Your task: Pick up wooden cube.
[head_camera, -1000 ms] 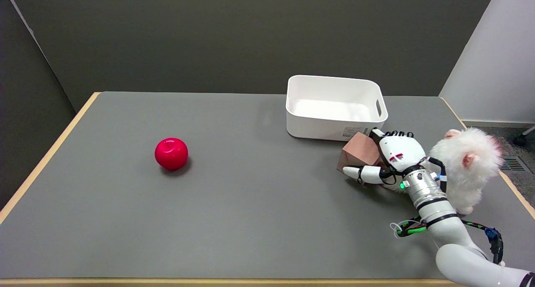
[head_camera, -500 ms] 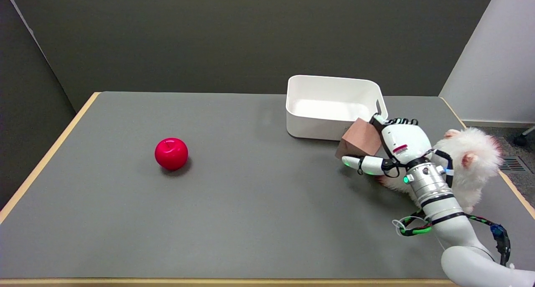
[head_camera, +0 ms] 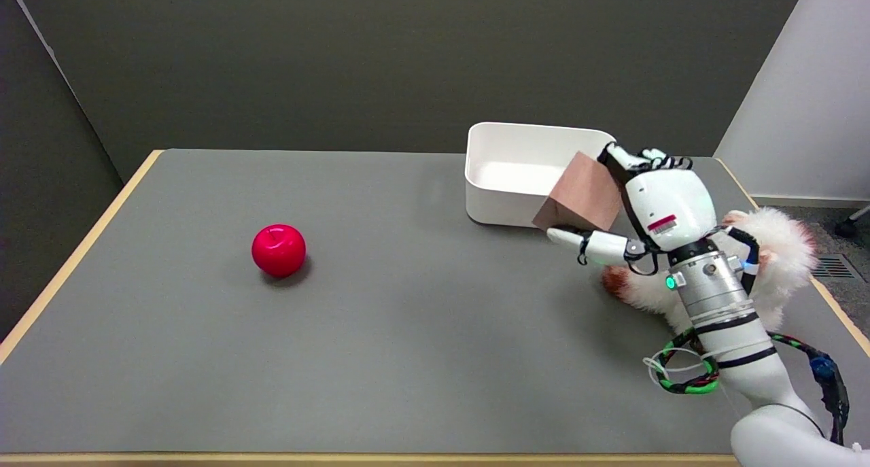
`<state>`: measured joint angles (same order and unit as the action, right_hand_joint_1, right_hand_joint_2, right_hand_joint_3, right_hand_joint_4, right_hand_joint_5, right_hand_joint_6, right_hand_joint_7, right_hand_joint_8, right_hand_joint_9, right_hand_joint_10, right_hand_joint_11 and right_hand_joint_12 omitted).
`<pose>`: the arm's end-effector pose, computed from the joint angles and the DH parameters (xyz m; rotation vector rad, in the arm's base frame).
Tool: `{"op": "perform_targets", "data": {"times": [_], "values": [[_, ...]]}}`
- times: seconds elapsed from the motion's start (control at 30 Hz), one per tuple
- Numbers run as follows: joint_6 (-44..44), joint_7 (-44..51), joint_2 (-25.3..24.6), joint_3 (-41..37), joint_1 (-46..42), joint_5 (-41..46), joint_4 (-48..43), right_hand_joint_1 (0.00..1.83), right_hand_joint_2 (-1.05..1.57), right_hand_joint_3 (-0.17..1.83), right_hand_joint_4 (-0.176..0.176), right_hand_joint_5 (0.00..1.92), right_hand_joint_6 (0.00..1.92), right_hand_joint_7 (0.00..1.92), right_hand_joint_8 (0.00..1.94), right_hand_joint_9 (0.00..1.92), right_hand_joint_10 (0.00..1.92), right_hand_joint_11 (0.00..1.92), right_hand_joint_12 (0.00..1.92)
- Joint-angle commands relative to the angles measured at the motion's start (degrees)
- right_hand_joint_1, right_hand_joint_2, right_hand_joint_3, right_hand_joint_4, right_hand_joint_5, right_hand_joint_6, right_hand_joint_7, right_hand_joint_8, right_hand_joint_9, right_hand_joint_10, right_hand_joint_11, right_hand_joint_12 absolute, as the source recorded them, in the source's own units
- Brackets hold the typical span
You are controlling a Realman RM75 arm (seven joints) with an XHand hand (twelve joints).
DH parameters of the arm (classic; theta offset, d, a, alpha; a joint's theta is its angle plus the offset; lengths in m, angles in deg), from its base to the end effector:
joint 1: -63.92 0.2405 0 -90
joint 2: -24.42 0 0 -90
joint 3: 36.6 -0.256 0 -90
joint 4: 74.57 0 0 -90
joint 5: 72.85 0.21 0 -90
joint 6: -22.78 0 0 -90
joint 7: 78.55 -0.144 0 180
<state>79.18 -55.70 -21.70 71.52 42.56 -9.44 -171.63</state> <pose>-0.2122 -0.2395 0.3668 1.4643 0.2621 0.3675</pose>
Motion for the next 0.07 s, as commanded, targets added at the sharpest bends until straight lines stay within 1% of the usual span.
{"op": "perform_targets", "data": {"times": [0.03,0.07], "values": [[-3.14,-16.66,2.51,-2.52,15.62,-6.19,7.48,1.20,1.10,0.29,-0.142,0.61,1.46,0.90,1.34,0.79,1.30,0.51,1.92],[-4.55,-17.15,2.32,-2.59,17.04,-6.19,8.25,1.20,1.11,0.28,-0.141,0.61,1.46,0.90,1.34,0.79,1.29,0.51,1.92]]}}
